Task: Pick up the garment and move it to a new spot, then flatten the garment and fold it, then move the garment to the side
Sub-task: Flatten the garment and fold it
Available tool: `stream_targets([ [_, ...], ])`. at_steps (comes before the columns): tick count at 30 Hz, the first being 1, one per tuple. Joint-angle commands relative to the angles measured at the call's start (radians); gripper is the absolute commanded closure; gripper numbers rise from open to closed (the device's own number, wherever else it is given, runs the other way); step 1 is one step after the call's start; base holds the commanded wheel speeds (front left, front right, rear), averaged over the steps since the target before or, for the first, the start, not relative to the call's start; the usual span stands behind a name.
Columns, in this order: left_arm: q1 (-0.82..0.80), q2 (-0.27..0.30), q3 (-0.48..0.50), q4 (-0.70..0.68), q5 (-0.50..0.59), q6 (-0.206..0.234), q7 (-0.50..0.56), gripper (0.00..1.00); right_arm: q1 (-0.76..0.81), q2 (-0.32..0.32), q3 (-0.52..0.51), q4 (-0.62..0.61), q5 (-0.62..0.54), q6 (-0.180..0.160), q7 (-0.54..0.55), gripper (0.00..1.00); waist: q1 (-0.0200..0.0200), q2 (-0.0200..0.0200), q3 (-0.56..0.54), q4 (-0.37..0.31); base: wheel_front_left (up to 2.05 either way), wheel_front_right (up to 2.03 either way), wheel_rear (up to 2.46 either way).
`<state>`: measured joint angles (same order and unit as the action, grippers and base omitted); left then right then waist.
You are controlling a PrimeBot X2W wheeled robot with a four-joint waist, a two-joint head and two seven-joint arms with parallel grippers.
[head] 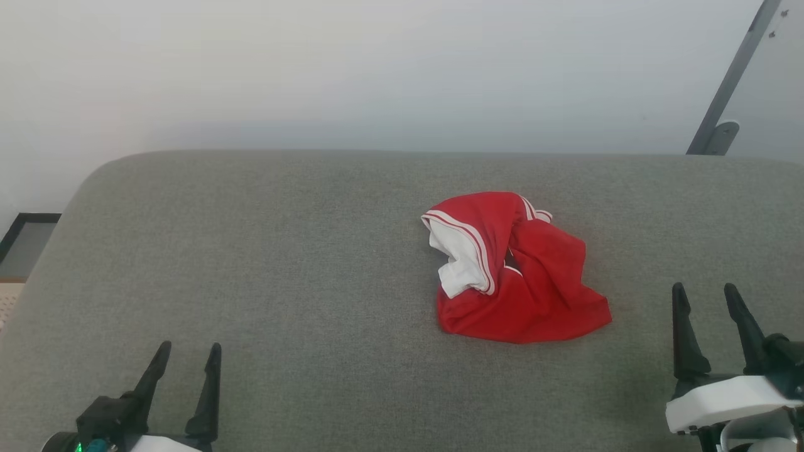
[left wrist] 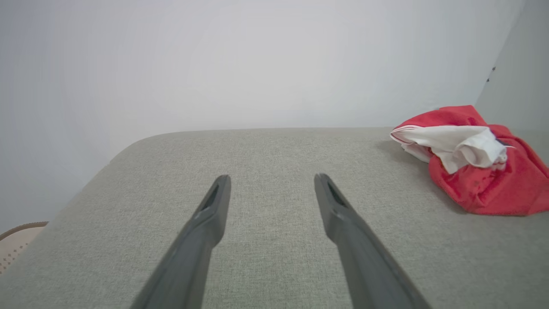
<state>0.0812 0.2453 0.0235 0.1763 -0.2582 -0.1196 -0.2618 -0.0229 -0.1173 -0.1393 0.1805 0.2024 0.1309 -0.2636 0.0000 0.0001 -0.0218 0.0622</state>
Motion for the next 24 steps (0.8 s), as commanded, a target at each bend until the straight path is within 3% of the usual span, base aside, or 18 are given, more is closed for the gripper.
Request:
stream_targets([
  [1, -0.001, -0.006, 0.008, 0.002, 0.008, -0.003, -0.004, 0.0, 0.002, 0.003, -0.001, -0.003, -0.004, 0.0, -0.001, 0.0, 0.0, -0.0001, 0.002, 0.0, 0.0, 0.0, 0.0],
  [8, -0.041, -0.039, 0.011, -0.017, -0.023, -0.011, -0.004, 0.0, -0.007, 0.005, -0.009, -0.006, -0.003, 0.0, -0.001, 0.0, 0.0, -0.0001, 0.01, 0.004, 0.0, 0.0, 0.0],
  [12, -0.132, 0.008, -0.115, 0.026, -0.091, -0.011, 0.003, 0.0, -0.031, 0.007, -0.007, -0.009, -0.003, 0.0, -0.001, 0.0, 0.0, -0.0001, 0.026, 0.003, 0.0, 0.0, 0.0],
  [15, -0.274, 0.063, -0.237, 0.082, -0.155, -0.01, 0.109, 0.0, -0.059, 0.011, 0.002, -0.009, 0.001, 0.0, -0.001, 0.0, 0.0, -0.0001, 0.053, -0.009, 0.0, 0.0, 0.0],
  [20, -0.519, 0.12, -0.425, 0.169, -0.365, -0.009, 0.381, 0.0, -0.111, 0.018, 0.023, -0.004, 0.01, 0.0, -0.001, 0.0, 0.0, -0.0001, 0.116, -0.043, 0.0, 0.0, 0.0],
  [24, -0.687, 0.094, -0.506, 0.219, -0.595, -0.011, 0.632, 0.0, -0.149, 0.024, 0.026, 0.004, 0.012, 0.0, -0.001, 0.0, 0.0, -0.0001, 0.176, -0.08, 0.0, 0.0, 0.0],
])
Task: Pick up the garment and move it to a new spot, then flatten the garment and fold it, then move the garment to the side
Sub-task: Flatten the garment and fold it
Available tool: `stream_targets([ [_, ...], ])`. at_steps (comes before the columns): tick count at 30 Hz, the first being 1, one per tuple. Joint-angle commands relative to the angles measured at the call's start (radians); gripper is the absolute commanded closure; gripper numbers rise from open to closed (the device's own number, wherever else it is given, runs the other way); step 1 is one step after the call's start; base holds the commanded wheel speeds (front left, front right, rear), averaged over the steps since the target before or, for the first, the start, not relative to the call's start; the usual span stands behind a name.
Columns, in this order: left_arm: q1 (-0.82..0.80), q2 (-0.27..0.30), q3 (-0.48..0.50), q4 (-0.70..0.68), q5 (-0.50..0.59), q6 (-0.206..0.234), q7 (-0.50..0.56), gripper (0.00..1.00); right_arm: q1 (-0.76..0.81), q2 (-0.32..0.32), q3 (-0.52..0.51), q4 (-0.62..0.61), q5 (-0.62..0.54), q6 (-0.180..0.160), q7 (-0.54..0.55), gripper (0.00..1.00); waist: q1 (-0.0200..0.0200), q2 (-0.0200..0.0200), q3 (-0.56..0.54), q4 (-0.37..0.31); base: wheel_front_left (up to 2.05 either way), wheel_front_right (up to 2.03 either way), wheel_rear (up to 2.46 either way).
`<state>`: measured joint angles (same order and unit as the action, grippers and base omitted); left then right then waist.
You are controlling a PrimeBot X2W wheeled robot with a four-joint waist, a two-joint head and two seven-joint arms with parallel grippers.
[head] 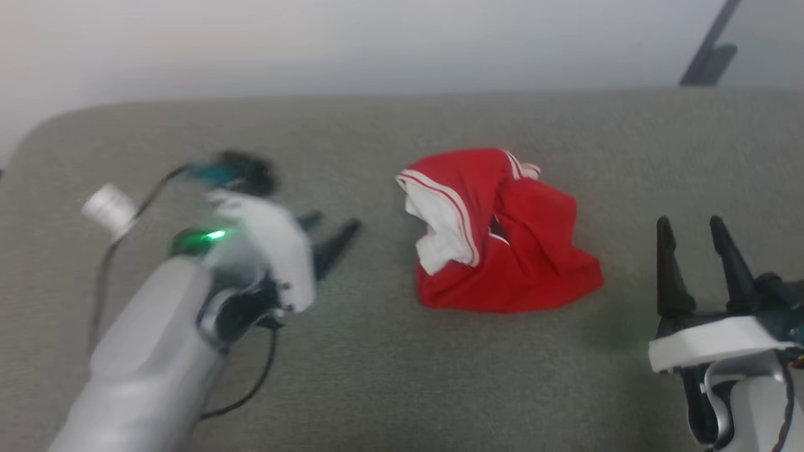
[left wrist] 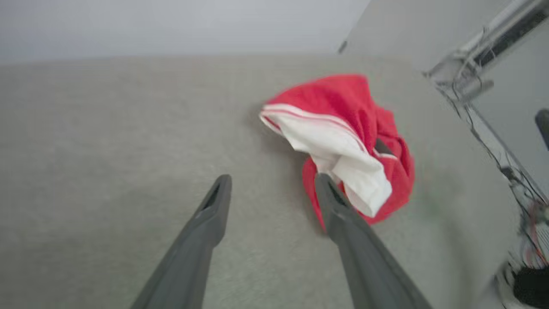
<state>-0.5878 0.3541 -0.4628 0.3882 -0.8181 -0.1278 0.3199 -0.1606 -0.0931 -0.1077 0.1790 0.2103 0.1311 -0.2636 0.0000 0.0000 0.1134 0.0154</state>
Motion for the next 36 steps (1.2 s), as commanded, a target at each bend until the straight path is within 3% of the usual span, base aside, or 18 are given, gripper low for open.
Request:
stream_targets([
  [1, -0.059, -0.007, -0.045, 0.018, -0.066, -0.003, 0.132, 0.0, -0.018, 0.003, -0.007, 0.006, 0.005, -0.001, -0.001, 0.0, 0.0, 0.0, 0.055, -0.041, 0.0, 0.0, 0.0],
  [4, -0.153, -0.006, -0.119, 0.044, -0.181, -0.002, 0.375, 0.0, -0.037, 0.01, -0.01, 0.006, 0.009, -0.001, -0.001, 0.0, 0.0, 0.0, 0.087, -0.065, 0.0, 0.0, 0.0],
  [6, -0.212, -0.013, -0.149, 0.032, -0.232, -0.002, 0.468, 0.0, -0.047, 0.014, -0.014, 0.006, 0.012, -0.001, -0.001, 0.0, 0.0, 0.0, 0.104, -0.082, 0.0, 0.0, 0.0],
  [9, -0.255, -0.025, -0.179, 0.041, -0.262, -0.002, 0.538, 0.0, -0.062, 0.019, -0.012, 0.006, 0.015, -0.001, -0.001, 0.0, 0.0, 0.0, 0.125, -0.107, 0.0, 0.0, 0.0],
  [14, -0.283, -0.024, -0.193, 0.069, -0.289, -0.002, 0.56, 0.0, -0.075, 0.026, -0.011, 0.006, 0.018, -0.001, -0.001, 0.0, 0.0, 0.0, 0.141, -0.137, 0.0, 0.0, 0.0],
  [15, -0.282, -0.021, -0.203, 0.072, -0.286, -0.002, 0.557, 0.47, -0.077, 0.028, -0.012, 0.005, 0.017, -0.001, -0.001, 0.0, 0.0, 0.0, 0.142, -0.139, 0.0, 0.0, 0.0],
  [16, -0.279, -0.024, -0.206, 0.076, -0.291, -0.002, 0.549, 0.62, -0.078, 0.029, -0.015, 0.003, 0.016, -0.001, -0.001, 0.0, 0.0, 0.0, 0.142, -0.14, 0.0, 0.0, 0.0],
  [17, -0.278, -0.024, -0.195, 0.091, -0.311, -0.002, 0.536, 1.0, -0.078, 0.03, -0.021, 0.002, 0.015, -0.001, -0.001, 0.0, 0.0, 0.0, 0.142, -0.14, 0.0, 0.0, 0.0],
  [26, -0.3, 0.054, -0.186, 0.105, -0.335, -0.002, 0.498, 1.0, -0.052, 0.034, -0.035, 0.005, 0.012, -0.001, -0.001, 0.0, 0.0, 0.0, 0.113, -0.065, 0.0, 0.0, 0.0],
  [33, -0.232, 0.227, -0.193, 0.123, -0.268, -0.001, 0.461, 1.0, -0.053, 0.036, -0.003, 0.015, 0.009, -0.001, -0.001, 0.0, 0.0, 0.0, 0.092, -0.015, 0.0, 0.0, 0.0],
  [36, -0.206, 0.273, -0.198, 0.152, -0.225, 0.019, 0.423, 1.0, -0.057, 0.036, 0.003, 0.017, 0.012, -0.001, -0.001, 0.0, 0.0, 0.0, 0.093, -0.012, 0.0, 0.0, 0.0],
])
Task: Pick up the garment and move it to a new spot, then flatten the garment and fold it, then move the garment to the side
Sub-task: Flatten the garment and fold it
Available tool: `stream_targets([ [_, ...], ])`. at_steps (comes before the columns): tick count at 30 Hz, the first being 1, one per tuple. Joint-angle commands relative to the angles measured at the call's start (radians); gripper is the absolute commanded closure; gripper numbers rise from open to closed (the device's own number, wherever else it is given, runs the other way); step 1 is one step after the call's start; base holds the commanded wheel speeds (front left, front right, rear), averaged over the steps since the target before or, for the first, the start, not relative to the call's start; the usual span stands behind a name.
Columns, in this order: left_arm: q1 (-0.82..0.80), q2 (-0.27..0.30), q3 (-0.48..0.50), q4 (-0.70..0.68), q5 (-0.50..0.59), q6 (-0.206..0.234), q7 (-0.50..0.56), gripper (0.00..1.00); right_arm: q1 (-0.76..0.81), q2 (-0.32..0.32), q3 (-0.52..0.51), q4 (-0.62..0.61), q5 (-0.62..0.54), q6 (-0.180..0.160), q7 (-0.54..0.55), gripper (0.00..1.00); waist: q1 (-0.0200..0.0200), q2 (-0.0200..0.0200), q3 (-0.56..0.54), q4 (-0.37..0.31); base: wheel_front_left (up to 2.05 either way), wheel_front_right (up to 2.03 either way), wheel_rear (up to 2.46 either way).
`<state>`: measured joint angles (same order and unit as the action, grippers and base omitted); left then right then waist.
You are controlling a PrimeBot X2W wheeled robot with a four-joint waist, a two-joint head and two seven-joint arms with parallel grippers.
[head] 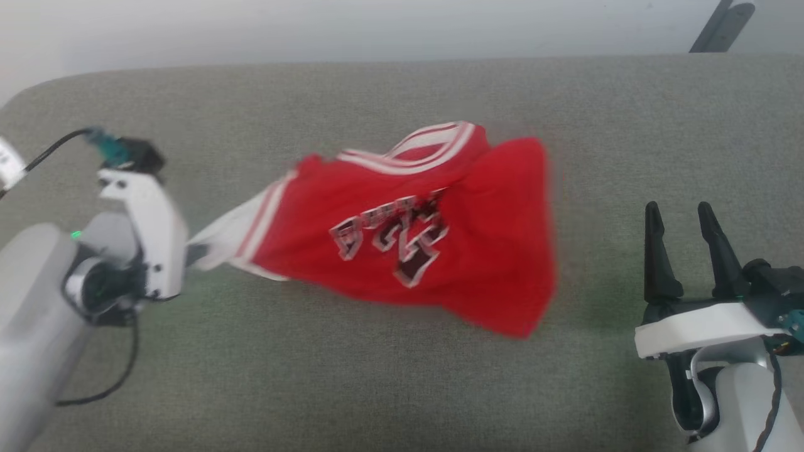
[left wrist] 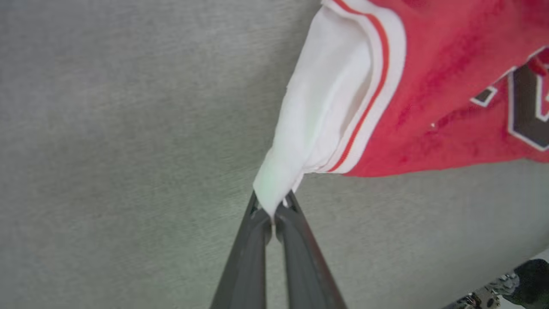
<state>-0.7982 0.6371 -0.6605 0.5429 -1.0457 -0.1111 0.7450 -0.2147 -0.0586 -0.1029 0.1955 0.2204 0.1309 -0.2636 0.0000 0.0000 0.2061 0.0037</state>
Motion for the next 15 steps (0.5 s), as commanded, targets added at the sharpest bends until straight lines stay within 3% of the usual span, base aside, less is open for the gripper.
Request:
stream_targets([
  [1, 0.011, 0.007, -0.005, 0.011, 0.024, 0.01, -0.015, 1.0, -0.003, 0.001, 0.001, 0.0, 0.002, 0.0, -0.001, 0.0, 0.0, 0.0, 0.001, -0.001, 0.0, 0.0, 0.0],
  [3, 0.016, 0.046, -0.021, 0.038, 0.073, 0.028, -0.04, 1.0, -0.002, -0.003, 0.004, -0.002, 0.001, 0.0, -0.001, 0.0, 0.0, 0.0, 0.005, -0.006, 0.0, 0.0, 0.0],
  [9, 0.023, 0.086, -0.061, 0.094, 0.178, 0.087, -0.091, 1.0, 0.015, -0.015, -0.013, -0.003, 0.001, 0.0, -0.001, 0.0, 0.0, 0.0, 0.009, -0.019, 0.0, 0.0, 0.0],
  [13, 0.036, 0.051, -0.044, 0.129, 0.157, 0.087, -0.148, 1.0, 0.022, -0.022, -0.016, -0.001, -0.001, 0.0, -0.001, 0.0, 0.0, 0.0, 0.007, -0.018, 0.0, 0.0, 0.0],
  [14, 0.04, 0.046, -0.041, 0.137, 0.154, 0.085, -0.161, 0.95, 0.023, -0.024, -0.016, 0.002, -0.002, 0.0, -0.001, 0.0, 0.0, 0.0, 0.005, -0.014, 0.0, 0.0, 0.0],
  [15, 0.038, 0.047, -0.046, 0.143, 0.164, 0.08, -0.176, 0.7, 0.023, -0.026, -0.01, 0.004, -0.003, 0.0, -0.001, 0.0, 0.0, 0.0, 0.002, -0.009, 0.0, 0.0, 0.0],
])
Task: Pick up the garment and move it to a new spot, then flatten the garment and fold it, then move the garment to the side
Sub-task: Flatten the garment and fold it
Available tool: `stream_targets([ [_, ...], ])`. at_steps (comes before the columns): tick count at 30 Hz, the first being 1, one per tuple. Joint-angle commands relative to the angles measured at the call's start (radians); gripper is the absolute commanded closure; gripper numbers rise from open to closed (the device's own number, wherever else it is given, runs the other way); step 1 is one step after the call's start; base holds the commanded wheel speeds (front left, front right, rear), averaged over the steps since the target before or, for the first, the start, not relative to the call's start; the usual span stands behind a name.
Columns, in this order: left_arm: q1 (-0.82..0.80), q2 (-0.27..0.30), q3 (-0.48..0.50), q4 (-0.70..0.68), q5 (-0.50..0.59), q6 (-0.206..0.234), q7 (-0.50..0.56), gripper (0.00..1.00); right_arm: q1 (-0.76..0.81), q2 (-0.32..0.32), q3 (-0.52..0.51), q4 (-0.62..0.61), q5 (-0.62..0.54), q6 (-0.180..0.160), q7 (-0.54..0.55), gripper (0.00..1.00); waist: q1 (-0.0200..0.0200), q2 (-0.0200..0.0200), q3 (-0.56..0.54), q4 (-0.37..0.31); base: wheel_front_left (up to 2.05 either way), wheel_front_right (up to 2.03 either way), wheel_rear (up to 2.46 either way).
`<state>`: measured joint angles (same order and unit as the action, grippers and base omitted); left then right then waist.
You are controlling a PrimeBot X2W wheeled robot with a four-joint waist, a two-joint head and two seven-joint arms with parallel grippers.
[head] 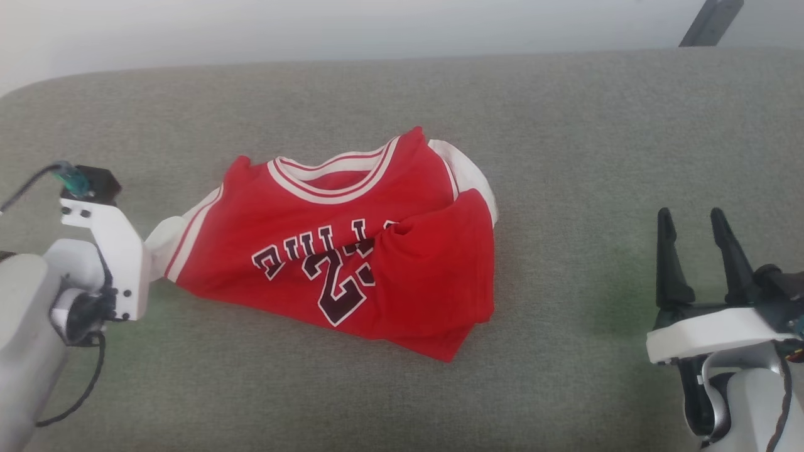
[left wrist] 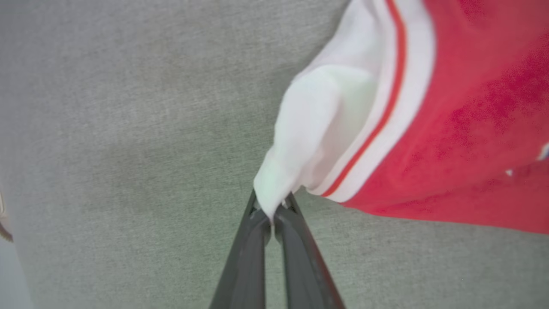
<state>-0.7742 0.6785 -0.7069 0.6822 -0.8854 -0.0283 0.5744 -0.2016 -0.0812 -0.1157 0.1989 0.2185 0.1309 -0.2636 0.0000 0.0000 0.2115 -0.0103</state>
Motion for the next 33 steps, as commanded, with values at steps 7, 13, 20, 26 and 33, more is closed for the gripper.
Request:
stream_targets([
  [7, 0.041, -0.026, 0.013, 0.011, 0.035, 0.019, -0.18, 0.0, -0.015, -0.07, 0.088, 0.062, 0.024, 0.0, -0.001, 0.0, 0.0, 0.0, -0.042, 0.074, 0.0, 0.0, 0.0],
  [13, 0.119, -0.077, 0.052, -0.042, 0.061, 0.074, -0.448, 0.0, -0.108, -0.203, 0.269, 0.175, 0.106, 0.0, 0.079, 0.0, 0.0, 0.0, -0.073, 0.164, 0.0, 0.0, 0.0],
  [20, 0.234, -0.159, 0.062, -0.132, 0.092, 0.154, -0.691, 0.0, -0.241, -0.34, 0.44, 0.223, 0.222, 0.0, 0.262, 0.0, 0.0, 0.0, -0.08, 0.258, 0.0, 0.0, 0.0],
  [26, 0.323, -0.217, 0.066, -0.234, 0.179, 0.21, -0.834, 0.0, -0.363, -0.454, 0.587, 0.257, 0.414, -0.001, 0.541, 0.0, 0.0, 0.0, -0.066, 0.327, 0.0, 0.0, 0.0],
  [33, 0.455, -0.294, 0.19, -0.445, 0.36, 0.236, -0.84, 0.0, -0.481, -0.572, 0.704, 0.289, 0.599, 0.0, 0.835, 0.0, 0.0, 0.0, -0.031, 0.38, 0.0, 0.0, 0.0],
])
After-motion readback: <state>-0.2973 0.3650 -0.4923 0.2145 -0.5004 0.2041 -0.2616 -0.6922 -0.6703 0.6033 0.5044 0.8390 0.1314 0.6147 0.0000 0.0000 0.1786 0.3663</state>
